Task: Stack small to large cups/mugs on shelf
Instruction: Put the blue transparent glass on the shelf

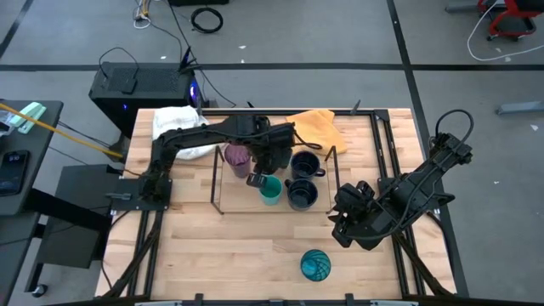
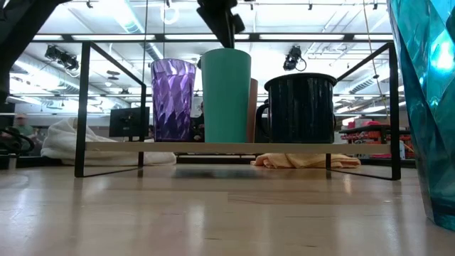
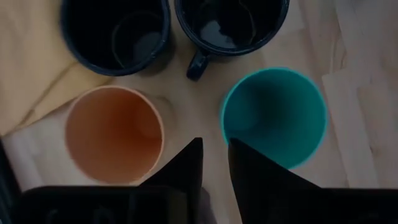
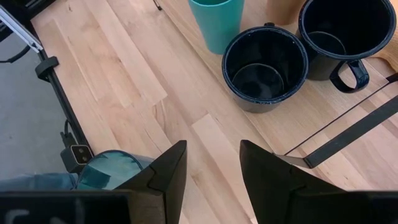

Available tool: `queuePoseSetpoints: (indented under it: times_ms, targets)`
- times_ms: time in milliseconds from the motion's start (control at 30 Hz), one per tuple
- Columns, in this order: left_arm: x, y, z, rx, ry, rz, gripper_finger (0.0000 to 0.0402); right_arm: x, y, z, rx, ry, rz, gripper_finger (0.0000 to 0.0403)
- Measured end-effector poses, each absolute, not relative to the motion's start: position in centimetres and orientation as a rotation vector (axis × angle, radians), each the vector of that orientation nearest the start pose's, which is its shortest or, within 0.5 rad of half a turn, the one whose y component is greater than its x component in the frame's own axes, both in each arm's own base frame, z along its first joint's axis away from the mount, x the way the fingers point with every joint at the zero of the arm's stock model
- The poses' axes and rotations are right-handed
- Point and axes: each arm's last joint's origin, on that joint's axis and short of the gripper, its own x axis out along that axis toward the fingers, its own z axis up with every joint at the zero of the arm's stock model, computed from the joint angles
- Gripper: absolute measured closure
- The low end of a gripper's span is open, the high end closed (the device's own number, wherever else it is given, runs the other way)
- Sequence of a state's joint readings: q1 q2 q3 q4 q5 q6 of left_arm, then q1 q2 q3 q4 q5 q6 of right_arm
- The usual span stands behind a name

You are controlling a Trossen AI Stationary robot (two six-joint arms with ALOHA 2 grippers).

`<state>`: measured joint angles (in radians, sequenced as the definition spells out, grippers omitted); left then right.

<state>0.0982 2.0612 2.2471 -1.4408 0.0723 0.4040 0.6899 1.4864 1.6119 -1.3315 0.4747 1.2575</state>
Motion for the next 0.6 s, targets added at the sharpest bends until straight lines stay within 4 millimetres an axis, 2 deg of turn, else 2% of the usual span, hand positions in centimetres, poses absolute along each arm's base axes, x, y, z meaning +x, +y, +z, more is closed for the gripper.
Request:
queuePoseSetpoints:
  times_ms: [100,267,600]
  targets:
    - [39.3,3.6,36.4,0.24,1.193,-0.212,0.0317,21.4,16.0,36.9,0.483,0.918,-0.437,0.0248]
    - [37.3,2.2,39.7,0.242,1.072,-0.197,0.0313,21.4,16.0,36.9,0.482,0.918,-0.436,0.0248]
    - [32.3,-3.9,47.6,0.227,0.641,-0.254,0.0326,21.3,15.8,36.9,0.463,0.912,-0.451,0.0248]
